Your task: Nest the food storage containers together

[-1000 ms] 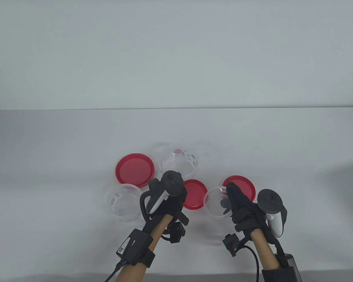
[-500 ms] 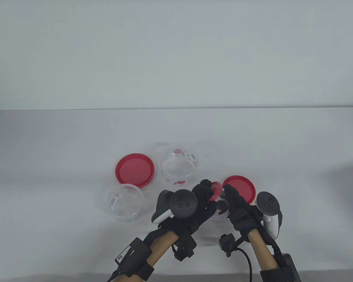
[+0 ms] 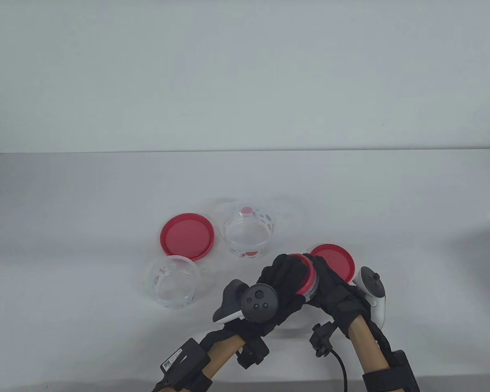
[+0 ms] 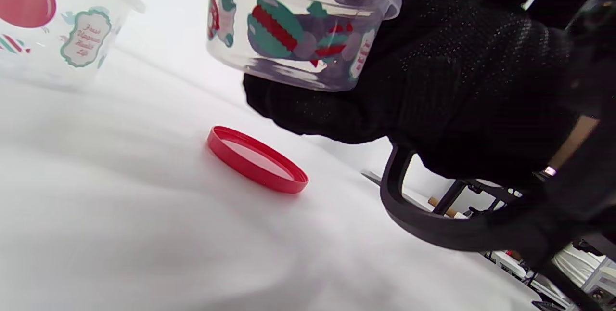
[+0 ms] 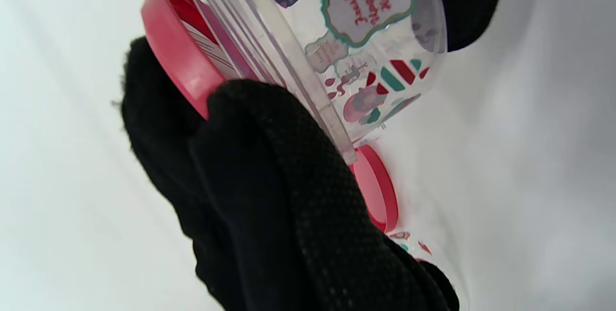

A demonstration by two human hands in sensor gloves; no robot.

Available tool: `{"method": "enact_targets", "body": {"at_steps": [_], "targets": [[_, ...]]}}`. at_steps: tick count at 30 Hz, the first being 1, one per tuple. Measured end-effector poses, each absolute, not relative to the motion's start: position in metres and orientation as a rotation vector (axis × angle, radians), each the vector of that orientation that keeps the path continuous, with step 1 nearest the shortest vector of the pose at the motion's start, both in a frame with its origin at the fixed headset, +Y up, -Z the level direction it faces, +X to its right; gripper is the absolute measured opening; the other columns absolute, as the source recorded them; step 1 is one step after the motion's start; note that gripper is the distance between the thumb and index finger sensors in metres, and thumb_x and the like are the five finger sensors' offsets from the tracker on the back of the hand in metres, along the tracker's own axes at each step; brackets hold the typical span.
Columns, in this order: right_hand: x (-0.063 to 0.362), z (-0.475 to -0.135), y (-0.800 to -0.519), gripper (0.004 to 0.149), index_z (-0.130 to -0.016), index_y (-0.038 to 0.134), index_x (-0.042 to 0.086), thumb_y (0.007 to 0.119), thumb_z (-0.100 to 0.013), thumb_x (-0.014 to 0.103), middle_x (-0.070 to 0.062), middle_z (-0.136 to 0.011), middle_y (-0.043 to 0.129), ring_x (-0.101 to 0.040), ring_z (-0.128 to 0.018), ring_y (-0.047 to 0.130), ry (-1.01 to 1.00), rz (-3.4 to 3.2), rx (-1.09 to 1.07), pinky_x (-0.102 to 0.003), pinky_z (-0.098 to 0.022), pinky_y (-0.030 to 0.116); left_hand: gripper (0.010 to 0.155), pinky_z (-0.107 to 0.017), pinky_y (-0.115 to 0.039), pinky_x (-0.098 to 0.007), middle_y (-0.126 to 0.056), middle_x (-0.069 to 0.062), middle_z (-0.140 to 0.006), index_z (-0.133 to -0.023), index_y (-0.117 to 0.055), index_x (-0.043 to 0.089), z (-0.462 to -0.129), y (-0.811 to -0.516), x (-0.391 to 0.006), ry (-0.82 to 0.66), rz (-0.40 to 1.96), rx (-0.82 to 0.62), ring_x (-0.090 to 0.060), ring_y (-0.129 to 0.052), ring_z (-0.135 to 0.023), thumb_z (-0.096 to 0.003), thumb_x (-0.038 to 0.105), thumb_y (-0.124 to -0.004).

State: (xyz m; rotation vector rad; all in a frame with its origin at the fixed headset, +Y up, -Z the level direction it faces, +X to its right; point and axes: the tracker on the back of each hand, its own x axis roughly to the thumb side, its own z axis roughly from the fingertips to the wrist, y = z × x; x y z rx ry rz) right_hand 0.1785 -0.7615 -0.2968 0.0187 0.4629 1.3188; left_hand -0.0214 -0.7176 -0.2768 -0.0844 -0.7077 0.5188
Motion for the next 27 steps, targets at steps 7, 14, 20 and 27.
{"method": "enact_targets", "body": {"at_steps": [7,14,20,27], "targets": [[0.174,-0.294,-0.758,0.064,-0.116,0.038,0.008,0.045,-0.067,0.049,-0.035,-0.11,0.029,-0.057,-0.087,0.06,0.39,1.472,0.045,-0.058,-0.051,0.07,0.065,-0.085,-0.031,-0.053,-0.014,0.001,-0.128,-0.12,-0.015,0.036,-0.274,-0.722,-0.022,-0.681,0.502,-0.066,-0.029,-0.016,-0.119,-0.0646,0.053,-0.044],[0.175,-0.293,-0.754,0.064,-0.115,0.041,0.007,0.045,-0.067,0.048,-0.035,-0.11,0.031,-0.057,-0.085,0.062,0.347,1.506,0.041,-0.057,-0.05,0.072,0.064,-0.084,-0.029,-0.054,-0.01,0.001,-0.127,-0.119,-0.012,0.037,-0.272,-0.723,-0.019,-0.698,0.491,-0.073,-0.03,-0.011,-0.119,-0.0647,0.052,-0.043],[0.181,-0.294,-0.752,0.066,-0.113,0.05,0.005,0.046,-0.066,0.052,-0.034,-0.108,0.042,-0.055,-0.08,0.071,0.367,1.528,0.046,-0.055,-0.045,0.076,0.063,-0.087,-0.015,-0.049,-0.001,0.011,-0.125,-0.116,-0.008,0.046,-0.274,-0.725,-0.022,-0.802,0.484,-0.129,-0.021,0.001,-0.118,-0.0635,0.053,-0.042],[0.188,-0.3,-0.757,0.067,-0.115,0.042,0.006,0.045,-0.067,0.053,-0.032,-0.111,0.035,-0.053,-0.085,0.067,0.413,1.428,0.083,-0.054,-0.049,0.073,0.055,-0.077,0.003,-0.053,-0.011,0.001,-0.131,-0.12,-0.036,0.047,-0.276,-0.705,-0.033,-0.806,0.542,-0.133,-0.027,0.01,-0.113,-0.0677,0.035,-0.05]]}}
